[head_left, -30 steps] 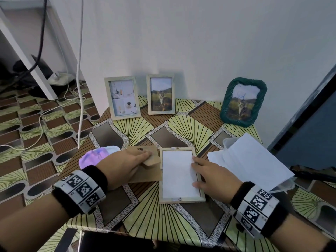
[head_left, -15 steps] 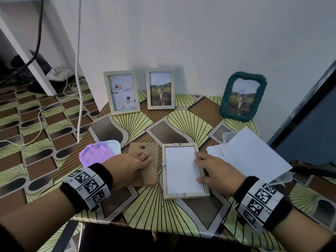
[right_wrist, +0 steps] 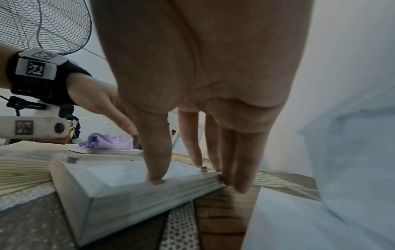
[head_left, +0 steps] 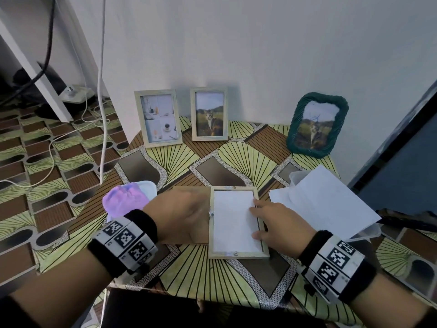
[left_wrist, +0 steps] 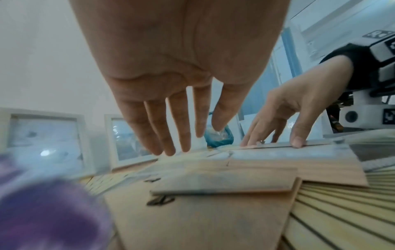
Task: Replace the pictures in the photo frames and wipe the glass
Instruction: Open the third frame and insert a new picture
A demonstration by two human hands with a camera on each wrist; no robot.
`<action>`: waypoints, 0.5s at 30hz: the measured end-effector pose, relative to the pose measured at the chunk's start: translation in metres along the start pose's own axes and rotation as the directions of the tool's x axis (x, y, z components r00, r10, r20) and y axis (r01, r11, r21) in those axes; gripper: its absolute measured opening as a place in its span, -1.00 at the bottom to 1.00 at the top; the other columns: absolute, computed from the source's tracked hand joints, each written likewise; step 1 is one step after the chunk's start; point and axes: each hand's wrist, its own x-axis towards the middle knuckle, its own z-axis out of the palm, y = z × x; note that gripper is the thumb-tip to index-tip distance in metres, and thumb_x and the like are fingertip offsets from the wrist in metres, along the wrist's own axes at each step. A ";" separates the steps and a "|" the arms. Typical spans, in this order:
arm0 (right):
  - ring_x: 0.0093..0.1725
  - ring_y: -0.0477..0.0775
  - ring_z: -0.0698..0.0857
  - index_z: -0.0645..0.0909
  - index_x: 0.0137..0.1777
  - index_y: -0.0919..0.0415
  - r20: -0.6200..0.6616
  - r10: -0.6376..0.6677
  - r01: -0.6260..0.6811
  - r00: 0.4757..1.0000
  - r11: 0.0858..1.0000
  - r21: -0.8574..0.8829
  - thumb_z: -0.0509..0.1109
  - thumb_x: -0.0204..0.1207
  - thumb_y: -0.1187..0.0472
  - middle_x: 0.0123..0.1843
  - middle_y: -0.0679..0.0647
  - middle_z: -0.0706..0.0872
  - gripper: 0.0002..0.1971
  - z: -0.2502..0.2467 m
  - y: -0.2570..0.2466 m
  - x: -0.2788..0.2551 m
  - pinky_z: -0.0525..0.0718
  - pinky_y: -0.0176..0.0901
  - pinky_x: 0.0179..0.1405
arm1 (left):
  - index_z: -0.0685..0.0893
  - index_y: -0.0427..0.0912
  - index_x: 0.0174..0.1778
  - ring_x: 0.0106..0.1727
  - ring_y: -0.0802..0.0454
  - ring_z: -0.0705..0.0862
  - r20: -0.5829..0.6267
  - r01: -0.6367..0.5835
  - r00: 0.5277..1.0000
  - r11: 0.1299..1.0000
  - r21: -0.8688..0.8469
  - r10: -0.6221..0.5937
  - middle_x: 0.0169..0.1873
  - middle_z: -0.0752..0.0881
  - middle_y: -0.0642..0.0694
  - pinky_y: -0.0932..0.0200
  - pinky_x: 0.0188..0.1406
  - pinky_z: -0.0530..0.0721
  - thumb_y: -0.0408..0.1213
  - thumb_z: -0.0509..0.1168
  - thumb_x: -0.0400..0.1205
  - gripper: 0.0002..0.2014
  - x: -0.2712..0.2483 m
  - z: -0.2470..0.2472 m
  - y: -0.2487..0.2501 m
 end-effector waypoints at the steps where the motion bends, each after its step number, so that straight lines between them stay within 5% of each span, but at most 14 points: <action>1: 0.56 0.12 0.43 0.47 0.49 0.11 -0.019 -0.005 0.005 1.000 1.000 -0.010 0.40 0.54 -0.02 0.65 0.09 0.37 -0.46 0.000 -0.002 -0.001 0.51 0.04 0.44 | 0.65 -0.07 0.24 0.19 -0.07 0.68 -0.040 -0.066 0.997 0.998 -0.002 0.066 0.15 0.72 -0.01 -0.01 0.16 0.63 -0.03 0.14 0.65 -0.66 0.003 -0.001 0.004; 4: 0.47 0.15 0.51 0.46 0.52 0.09 -0.056 -0.093 0.090 0.994 0.995 -0.052 0.43 0.48 -0.08 0.49 0.06 0.51 -0.38 -0.002 -0.007 -0.002 0.52 0.08 0.42 | 0.56 -0.13 0.48 0.52 -0.06 0.47 0.025 -0.244 0.970 0.964 0.110 0.242 0.47 0.57 -0.08 -0.02 0.50 0.43 -0.04 0.20 0.71 -0.56 0.007 0.007 0.021; 9: 0.64 0.06 0.30 0.29 0.65 0.05 0.032 -0.205 0.207 0.978 0.976 -0.063 0.40 0.50 -0.17 0.68 0.02 0.30 -0.25 0.001 -0.006 -0.001 0.35 -0.03 0.59 | 0.01 -0.19 0.73 0.74 0.04 -0.09 0.268 -0.262 0.943 0.934 0.241 0.196 0.73 -0.01 -0.12 0.07 0.72 -0.05 0.22 0.05 0.71 -0.22 0.003 0.026 0.029; 12: 0.66 0.12 0.26 0.26 0.66 0.06 0.095 -0.222 0.232 0.970 0.967 -0.107 0.35 0.53 -0.22 0.73 0.04 0.18 -0.25 0.002 -0.006 0.000 0.32 0.02 0.62 | -0.02 -0.20 0.73 0.74 0.05 -0.10 0.286 -0.241 0.944 0.939 0.244 0.167 0.73 -0.03 -0.11 0.08 0.70 -0.11 0.27 0.00 0.70 -0.18 0.003 0.028 0.026; 15: 0.65 0.16 0.26 0.30 0.64 0.11 0.121 -0.258 0.279 0.959 0.935 -0.219 0.29 0.56 -0.24 0.73 0.10 0.17 -0.27 -0.001 -0.009 0.002 0.09 0.02 0.68 | 0.06 -0.18 0.72 0.73 0.03 0.01 0.296 -0.246 0.942 0.928 0.279 0.160 0.72 0.07 -0.10 0.01 0.72 -0.06 0.33 0.02 0.66 -0.16 0.006 0.030 0.024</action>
